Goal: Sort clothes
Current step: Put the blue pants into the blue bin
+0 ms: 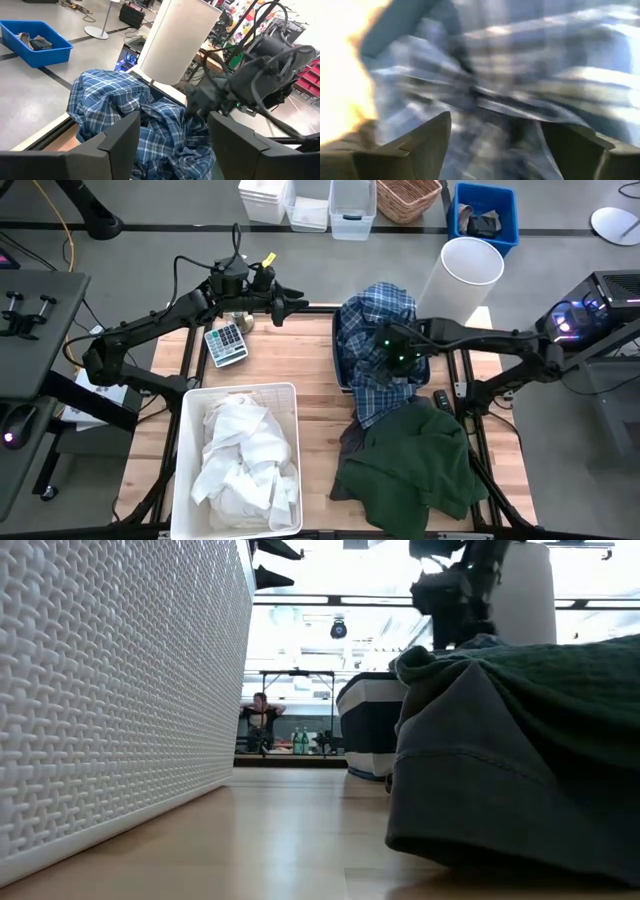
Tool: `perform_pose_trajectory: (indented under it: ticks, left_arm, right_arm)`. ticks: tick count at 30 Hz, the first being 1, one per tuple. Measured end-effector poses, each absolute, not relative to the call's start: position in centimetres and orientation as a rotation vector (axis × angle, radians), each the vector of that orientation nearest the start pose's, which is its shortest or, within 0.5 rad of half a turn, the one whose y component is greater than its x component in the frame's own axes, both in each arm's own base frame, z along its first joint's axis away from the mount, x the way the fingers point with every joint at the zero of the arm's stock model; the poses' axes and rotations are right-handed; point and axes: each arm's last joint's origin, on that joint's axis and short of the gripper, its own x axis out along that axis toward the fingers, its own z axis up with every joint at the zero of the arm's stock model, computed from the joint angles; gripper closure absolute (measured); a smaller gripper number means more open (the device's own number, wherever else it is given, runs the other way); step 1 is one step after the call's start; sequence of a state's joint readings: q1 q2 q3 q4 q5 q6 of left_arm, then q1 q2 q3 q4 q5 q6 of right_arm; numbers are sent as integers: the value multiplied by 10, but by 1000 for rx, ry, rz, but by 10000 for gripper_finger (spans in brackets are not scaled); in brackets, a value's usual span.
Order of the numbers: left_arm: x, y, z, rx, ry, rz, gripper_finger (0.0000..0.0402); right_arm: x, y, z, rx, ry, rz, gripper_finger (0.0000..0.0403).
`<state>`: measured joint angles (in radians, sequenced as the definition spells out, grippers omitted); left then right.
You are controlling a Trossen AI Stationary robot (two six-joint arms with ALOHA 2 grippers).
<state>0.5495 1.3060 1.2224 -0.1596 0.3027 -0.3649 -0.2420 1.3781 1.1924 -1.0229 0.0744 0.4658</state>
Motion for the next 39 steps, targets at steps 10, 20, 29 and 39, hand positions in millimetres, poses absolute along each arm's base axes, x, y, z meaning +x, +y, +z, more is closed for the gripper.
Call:
perform_pose_trajectory:
  ticks: [10, 20, 29, 39]
  left_arm:
    - [254, 145, 375, -445, 178, 283, 182]
    - [254, 145, 375, -445, 179, 283, 182]
    - [254, 145, 375, -445, 179, 283, 182]
    - [254, 146, 375, -444, 178, 290, 182]
  right_arm:
    - [203, -33, 327, 560, 1119, -544, 94]
    - [138, 60, 305, 738, 1090, -512, 94]
    - [136, 68, 213, 580, 840, -782, 94]
    - [159, 58, 179, 560, 595, -697, 97]
